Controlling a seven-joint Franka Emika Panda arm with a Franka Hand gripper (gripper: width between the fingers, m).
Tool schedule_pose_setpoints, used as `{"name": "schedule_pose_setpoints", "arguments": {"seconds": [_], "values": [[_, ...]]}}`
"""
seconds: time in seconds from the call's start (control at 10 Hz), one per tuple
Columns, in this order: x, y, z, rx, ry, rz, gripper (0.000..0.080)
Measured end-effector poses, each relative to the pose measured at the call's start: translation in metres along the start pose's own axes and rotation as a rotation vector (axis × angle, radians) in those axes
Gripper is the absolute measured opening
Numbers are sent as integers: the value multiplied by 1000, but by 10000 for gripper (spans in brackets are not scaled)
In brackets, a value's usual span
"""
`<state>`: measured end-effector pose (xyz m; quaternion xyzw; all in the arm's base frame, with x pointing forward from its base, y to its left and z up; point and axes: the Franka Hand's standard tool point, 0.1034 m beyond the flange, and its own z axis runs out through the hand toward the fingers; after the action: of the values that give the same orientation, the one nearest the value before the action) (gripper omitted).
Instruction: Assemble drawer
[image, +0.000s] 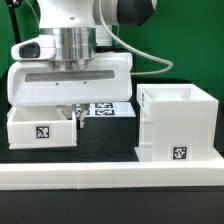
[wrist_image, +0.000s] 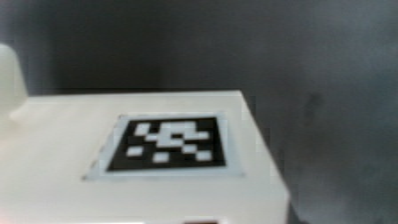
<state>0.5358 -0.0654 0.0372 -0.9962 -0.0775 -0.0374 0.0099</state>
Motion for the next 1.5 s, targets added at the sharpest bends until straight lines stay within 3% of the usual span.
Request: {"name": "schedule_pose_setpoints", "arguments": {"seconds": [0.4,0.8,1.1,1.5], "values": [[-6,-5,9,2,-25,-339,41],[-7,-1,9,-6,-34,-605,42],[-4,-10,7,-14,-52,-940,42],[-6,-4,9,-22,-78,-1200,42]]}}
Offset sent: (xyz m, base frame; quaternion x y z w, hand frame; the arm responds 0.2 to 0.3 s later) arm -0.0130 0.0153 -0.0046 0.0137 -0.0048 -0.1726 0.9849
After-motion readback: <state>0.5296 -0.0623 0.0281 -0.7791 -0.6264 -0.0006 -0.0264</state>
